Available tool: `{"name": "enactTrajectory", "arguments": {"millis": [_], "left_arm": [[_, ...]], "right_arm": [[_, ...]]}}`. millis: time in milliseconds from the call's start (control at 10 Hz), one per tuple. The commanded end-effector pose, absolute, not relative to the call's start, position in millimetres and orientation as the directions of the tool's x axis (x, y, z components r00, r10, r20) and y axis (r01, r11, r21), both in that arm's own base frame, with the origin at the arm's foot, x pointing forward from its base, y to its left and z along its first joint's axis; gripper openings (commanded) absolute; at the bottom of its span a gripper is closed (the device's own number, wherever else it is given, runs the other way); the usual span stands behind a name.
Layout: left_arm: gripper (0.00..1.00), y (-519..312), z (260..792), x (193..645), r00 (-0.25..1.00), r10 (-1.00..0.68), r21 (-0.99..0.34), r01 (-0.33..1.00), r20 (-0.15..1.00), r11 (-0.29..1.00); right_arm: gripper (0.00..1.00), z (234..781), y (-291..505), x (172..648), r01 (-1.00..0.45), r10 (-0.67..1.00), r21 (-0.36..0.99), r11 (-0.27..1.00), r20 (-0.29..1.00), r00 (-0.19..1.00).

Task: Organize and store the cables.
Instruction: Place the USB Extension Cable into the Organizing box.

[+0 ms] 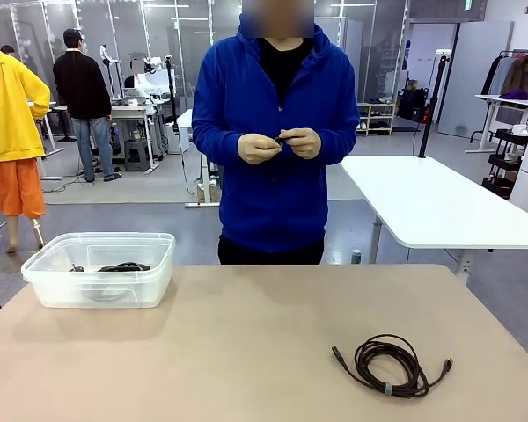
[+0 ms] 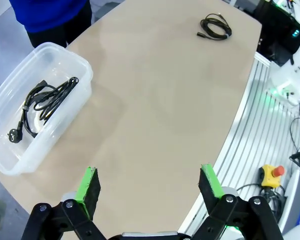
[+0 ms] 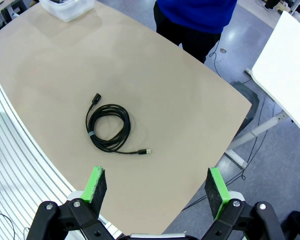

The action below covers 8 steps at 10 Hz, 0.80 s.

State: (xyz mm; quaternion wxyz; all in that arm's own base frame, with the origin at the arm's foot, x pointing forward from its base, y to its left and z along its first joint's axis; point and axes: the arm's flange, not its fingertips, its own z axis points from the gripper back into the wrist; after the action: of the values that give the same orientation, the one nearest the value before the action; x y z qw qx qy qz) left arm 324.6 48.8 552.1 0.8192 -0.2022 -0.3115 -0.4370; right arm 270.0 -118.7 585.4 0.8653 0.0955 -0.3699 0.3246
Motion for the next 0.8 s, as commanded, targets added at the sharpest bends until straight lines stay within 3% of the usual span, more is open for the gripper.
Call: {"name": "enactTrajectory", "arguments": {"millis": [0,200,500,700], "left_arm": [[1.0,47,552,326,0.439,-0.588,-0.071,0.837,0.679,0.543],[1.0,47,552,326,0.439,-0.588,-0.071,0.837,0.679,0.543],[1.0,47,552,326,0.439,-0.588,-0.071,0.837,0.679,0.543],[1.0,47,552,326,0.439,-0.588,-0.071,0.837,0.679,0.543]], "right_arm": [[1.0,590,-96,271,-0.712,0.597,-0.11,0.693,0.64,0.483],[1.0,577,-42,287,-0.827,0.763,-0.162,0.539,0.51,0.398],[1.0,518,30,321,-0.884,0.874,-0.193,0.425,0.342,0.345],[1.0,478,61,337,-0.904,0.897,-0.183,0.385,0.306,0.32]]}}
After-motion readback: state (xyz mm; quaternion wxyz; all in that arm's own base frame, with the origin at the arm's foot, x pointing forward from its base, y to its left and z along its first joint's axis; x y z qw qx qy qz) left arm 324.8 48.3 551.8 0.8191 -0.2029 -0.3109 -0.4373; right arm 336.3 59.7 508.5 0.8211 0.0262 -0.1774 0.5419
